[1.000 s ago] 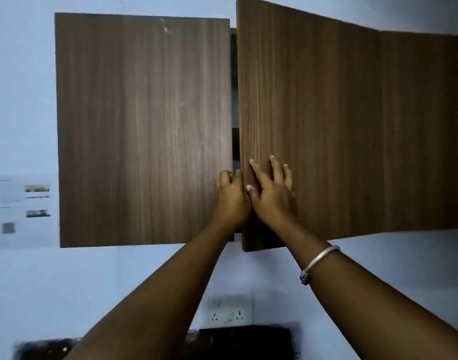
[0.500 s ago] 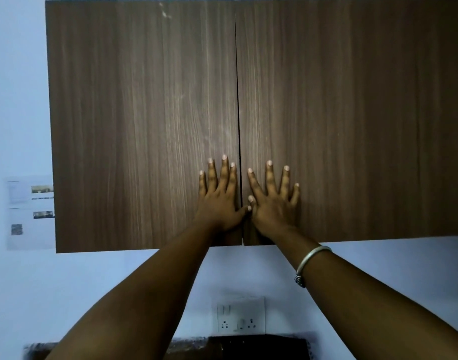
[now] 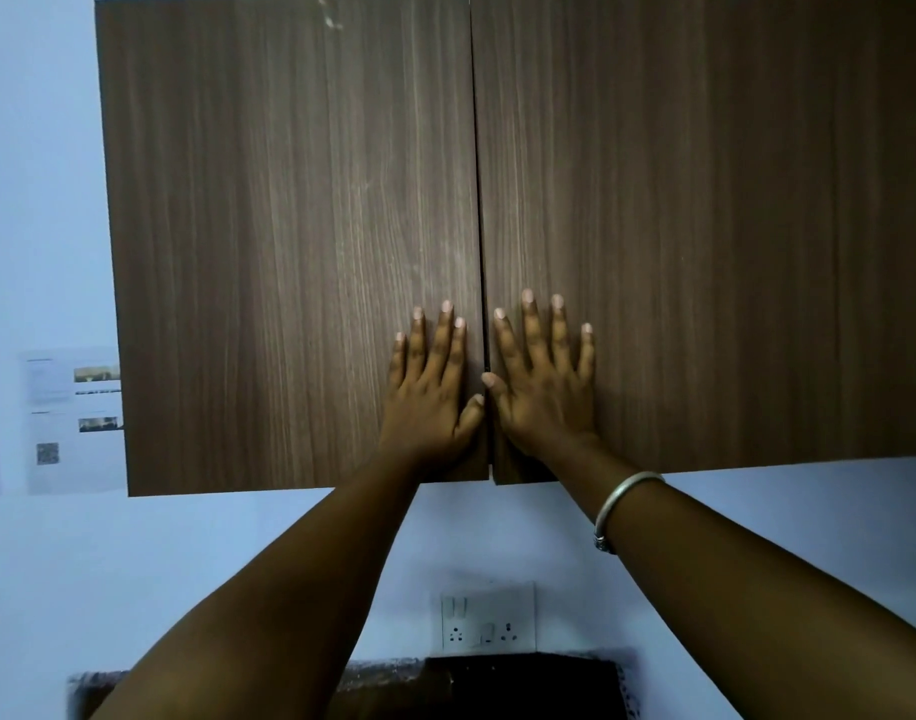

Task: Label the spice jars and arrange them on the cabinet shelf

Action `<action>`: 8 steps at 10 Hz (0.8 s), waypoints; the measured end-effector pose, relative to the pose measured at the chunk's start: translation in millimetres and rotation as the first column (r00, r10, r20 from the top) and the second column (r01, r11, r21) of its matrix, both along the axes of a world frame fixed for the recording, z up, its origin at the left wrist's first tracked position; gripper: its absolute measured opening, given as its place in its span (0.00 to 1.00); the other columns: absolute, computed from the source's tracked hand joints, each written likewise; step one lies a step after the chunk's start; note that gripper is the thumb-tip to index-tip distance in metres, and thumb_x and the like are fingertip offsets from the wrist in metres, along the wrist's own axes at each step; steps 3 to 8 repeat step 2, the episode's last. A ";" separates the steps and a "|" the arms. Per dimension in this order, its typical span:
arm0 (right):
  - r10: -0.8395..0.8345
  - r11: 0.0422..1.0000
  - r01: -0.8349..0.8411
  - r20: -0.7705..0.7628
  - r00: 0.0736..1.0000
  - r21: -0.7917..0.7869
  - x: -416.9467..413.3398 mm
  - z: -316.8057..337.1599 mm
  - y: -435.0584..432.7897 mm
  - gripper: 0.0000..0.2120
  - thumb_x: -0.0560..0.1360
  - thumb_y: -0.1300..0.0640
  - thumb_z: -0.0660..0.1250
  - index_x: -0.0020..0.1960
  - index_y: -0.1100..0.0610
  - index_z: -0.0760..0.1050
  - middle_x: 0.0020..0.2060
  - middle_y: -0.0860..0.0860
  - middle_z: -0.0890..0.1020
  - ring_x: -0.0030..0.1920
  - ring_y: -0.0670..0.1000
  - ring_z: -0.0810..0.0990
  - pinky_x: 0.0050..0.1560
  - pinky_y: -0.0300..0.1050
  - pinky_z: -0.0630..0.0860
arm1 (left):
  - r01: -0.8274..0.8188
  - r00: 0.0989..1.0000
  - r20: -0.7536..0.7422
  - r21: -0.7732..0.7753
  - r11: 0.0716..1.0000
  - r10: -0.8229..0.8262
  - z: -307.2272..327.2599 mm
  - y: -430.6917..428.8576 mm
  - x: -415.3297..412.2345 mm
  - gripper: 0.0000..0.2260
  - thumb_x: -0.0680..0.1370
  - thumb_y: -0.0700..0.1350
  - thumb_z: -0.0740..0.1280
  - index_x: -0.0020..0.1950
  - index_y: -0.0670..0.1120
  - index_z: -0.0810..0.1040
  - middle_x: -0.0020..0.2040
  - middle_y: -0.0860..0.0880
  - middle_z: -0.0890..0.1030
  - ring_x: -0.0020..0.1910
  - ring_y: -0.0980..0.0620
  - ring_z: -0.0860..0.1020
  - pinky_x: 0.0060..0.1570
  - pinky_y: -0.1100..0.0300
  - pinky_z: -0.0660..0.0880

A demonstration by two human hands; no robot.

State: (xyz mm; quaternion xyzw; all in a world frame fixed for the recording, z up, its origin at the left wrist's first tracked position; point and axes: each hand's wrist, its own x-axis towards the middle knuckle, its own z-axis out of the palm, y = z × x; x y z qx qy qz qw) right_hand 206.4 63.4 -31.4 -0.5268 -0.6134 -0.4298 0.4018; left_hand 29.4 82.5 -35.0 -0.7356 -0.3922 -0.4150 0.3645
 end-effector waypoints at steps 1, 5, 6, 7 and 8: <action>-0.014 0.998 0.012 0.032 0.999 0.059 -9.4 10.8 -19.8 0.35 0.82 0.35 0.47 0.84 0.50 0.49 0.84 0.55 0.50 0.84 0.61 0.48 0.79 0.69 0.47 | 0.001 1.000 0.017 0.056 0.998 -0.002 11.5 -20.7 -9.1 0.38 0.81 0.59 0.53 0.84 0.44 0.43 0.85 0.42 0.42 0.84 0.41 0.39 0.81 0.46 0.36; -0.037 0.996 0.033 0.040 0.999 0.078 -14.3 20.6 -35.5 0.36 0.82 0.35 0.47 0.84 0.51 0.48 0.84 0.54 0.50 0.84 0.61 0.48 0.79 0.69 0.48 | 0.002 1.000 0.020 0.102 0.995 -0.004 21.8 -37.1 -14.5 0.38 0.80 0.58 0.53 0.84 0.44 0.43 0.85 0.42 0.43 0.84 0.42 0.39 0.80 0.46 0.36; -0.037 0.996 0.033 0.040 0.999 0.078 -14.3 20.6 -35.5 0.36 0.82 0.35 0.47 0.84 0.51 0.48 0.84 0.54 0.50 0.84 0.61 0.48 0.79 0.69 0.48 | 0.002 1.000 0.020 0.102 0.995 -0.004 21.8 -37.1 -14.5 0.38 0.80 0.58 0.53 0.84 0.44 0.43 0.85 0.42 0.43 0.84 0.42 0.39 0.80 0.46 0.36; -0.037 0.996 0.033 0.040 0.999 0.078 -14.3 20.6 -35.5 0.36 0.82 0.35 0.47 0.84 0.51 0.48 0.84 0.54 0.50 0.84 0.61 0.48 0.79 0.69 0.48 | 0.002 1.000 0.020 0.102 0.995 -0.004 21.8 -37.1 -14.5 0.38 0.80 0.58 0.53 0.84 0.44 0.43 0.85 0.42 0.43 0.84 0.42 0.39 0.80 0.46 0.36; -0.037 0.996 0.033 0.040 0.999 0.078 -14.3 20.6 -35.5 0.36 0.82 0.35 0.47 0.84 0.51 0.48 0.84 0.54 0.50 0.84 0.61 0.48 0.79 0.69 0.48 | 0.002 1.000 0.020 0.102 0.995 -0.004 21.8 -37.1 -14.5 0.38 0.80 0.58 0.53 0.84 0.44 0.43 0.85 0.42 0.43 0.84 0.42 0.39 0.80 0.46 0.36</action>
